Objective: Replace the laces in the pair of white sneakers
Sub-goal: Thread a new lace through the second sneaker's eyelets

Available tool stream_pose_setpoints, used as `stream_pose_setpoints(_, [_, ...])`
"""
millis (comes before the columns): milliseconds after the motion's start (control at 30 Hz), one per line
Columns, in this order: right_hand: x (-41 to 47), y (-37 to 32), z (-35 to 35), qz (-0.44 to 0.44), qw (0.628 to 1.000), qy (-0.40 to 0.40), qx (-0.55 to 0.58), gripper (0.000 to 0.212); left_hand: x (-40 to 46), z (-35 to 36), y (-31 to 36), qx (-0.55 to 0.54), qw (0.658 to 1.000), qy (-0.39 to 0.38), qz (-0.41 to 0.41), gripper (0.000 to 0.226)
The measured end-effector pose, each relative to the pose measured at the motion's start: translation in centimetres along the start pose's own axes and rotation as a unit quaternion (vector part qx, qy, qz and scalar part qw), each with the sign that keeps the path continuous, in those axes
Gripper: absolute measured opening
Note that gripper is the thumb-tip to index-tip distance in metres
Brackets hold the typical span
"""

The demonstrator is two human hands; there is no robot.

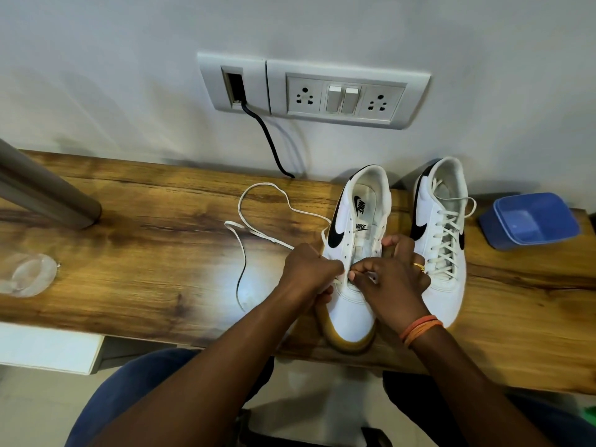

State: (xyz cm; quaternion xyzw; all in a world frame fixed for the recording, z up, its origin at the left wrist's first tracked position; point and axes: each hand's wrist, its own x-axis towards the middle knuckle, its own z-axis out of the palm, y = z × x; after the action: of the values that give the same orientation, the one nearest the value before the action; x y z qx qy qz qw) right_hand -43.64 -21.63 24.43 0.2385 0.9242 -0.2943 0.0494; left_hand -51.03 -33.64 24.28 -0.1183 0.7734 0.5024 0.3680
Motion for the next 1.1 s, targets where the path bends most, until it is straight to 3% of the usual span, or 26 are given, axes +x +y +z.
stream_pose_setpoints(367, [0.4,0.1,0.5,0.009,0.998,-0.029,-0.052,0.01,0.3,0.4,-0.5,0.029,0.999,0.013,0.031,0.021])
stream_pose_setpoints(533, [1.1,0.5,1.2,-0.013,0.999,-0.046,-0.026,0.02,0.3,0.4,-0.5,0.057,0.996,0.006,0.069,0.016])
stream_pose_setpoints(800, [0.1,-0.6,0.9,0.017,0.994,-0.04,-0.095,0.005,0.4,0.2,-0.9,0.118,0.981,0.027,0.154,0.015])
stream_pose_setpoints(900, [-0.1,-0.8,0.9,0.014,0.993,-0.035,-0.108,0.004,0.6,0.3,-1.0,0.079,0.989,0.024,0.118,0.015])
stream_pose_setpoints(1033, [-0.3,-0.9,1.1,-0.002,0.989,-0.022,-0.145,0.008,0.9,0.2,-0.8,-0.036,0.999,-0.008,0.005,0.009])
stream_pose_setpoints(1100, [-0.5,-0.9,1.3,-0.007,0.987,-0.013,-0.16,0.008,1.1,-0.1,-0.8,-0.061,0.997,-0.024,-0.029,0.017])
